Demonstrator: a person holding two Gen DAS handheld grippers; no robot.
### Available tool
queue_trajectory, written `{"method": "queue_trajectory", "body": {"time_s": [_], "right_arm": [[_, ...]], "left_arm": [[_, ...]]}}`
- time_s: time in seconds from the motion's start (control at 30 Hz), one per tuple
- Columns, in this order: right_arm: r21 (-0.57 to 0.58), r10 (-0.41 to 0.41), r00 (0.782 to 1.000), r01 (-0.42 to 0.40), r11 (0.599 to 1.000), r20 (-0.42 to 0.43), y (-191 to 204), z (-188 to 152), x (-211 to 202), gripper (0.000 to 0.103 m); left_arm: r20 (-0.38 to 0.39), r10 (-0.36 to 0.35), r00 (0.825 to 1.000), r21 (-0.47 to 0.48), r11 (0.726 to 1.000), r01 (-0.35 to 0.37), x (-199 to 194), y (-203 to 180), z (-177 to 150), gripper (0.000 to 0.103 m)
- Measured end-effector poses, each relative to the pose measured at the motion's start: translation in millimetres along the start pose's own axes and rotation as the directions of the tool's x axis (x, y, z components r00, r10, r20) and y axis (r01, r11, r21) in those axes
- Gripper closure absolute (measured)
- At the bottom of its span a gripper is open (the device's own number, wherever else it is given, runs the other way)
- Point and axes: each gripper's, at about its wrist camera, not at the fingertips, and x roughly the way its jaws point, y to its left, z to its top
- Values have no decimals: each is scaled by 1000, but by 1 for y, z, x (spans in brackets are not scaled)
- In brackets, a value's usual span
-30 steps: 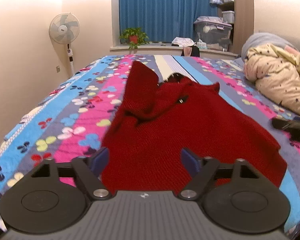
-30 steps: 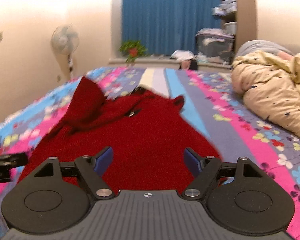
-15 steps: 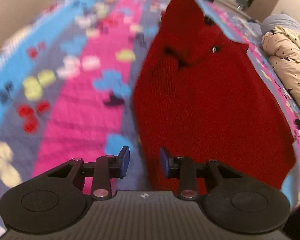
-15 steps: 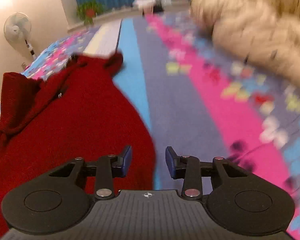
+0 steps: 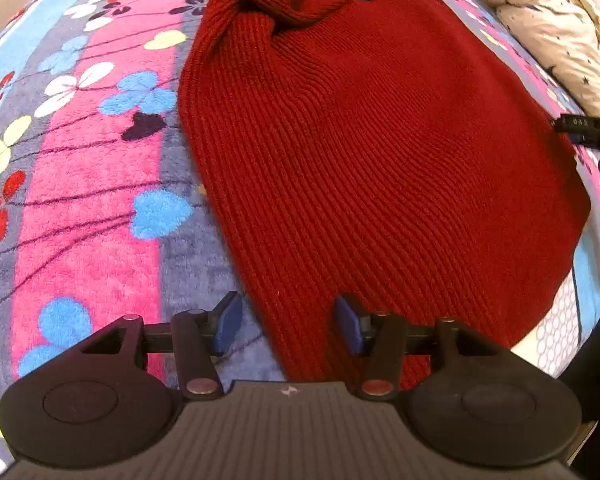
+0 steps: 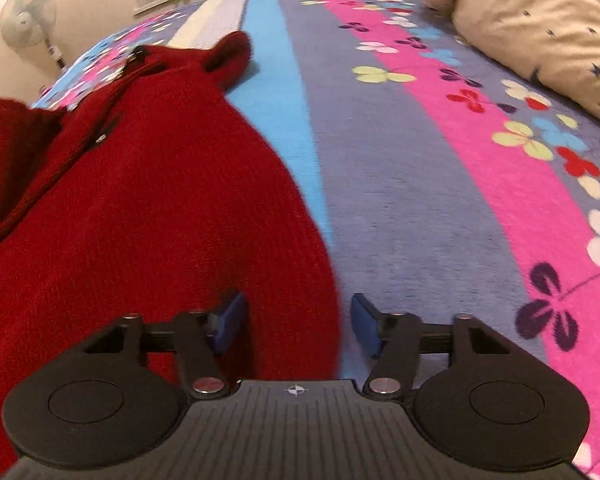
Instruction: Fold small clothes
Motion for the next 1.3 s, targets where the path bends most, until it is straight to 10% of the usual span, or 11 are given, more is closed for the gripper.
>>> {"method": "queue_trajectory", "body": {"time_s": [0.17,0.3,0.47,0.7,0.8,0.9,0.97,1.13,1.3], "right_arm": [[-116,62,998,-60,991,15,17,-10,-21,77],[-165,99,993,-88,982,56,22,-18,-46,82],[-130,138,976,-116,985,169,15,-22,-94,83],[-29,459,842,-471,882,285,-39,-33,-160,84],[-21,405,903,-406,913,144,-44,-34,-136,80],[31,168,984,-167,986,-57,-49,-35,-92,75],[100,70,992,-60,993,-108,-64,-29,-76,73],[207,99,992,-81,975,-74,-83,-21,-72,62],[49,89,985,-82,995,-150,-44,-34,-48,49]], "left_arm": [[4,-5,1000,58,998,4,-5,-7,-9,45],[46,-18,999,88,996,14,-19,-14,-16,94],[198,-52,979,130,991,26,-59,-10,-33,96],[375,-85,923,-133,980,145,-109,75,-42,97],[255,-13,967,-258,963,80,-85,96,-36,96],[163,25,986,-241,970,15,-64,85,-25,95],[150,38,988,-239,971,-1,-61,82,-20,88],[87,13,996,-266,964,11,-48,78,-20,66],[17,52,998,-193,980,-48,-29,71,-20,62]]}}
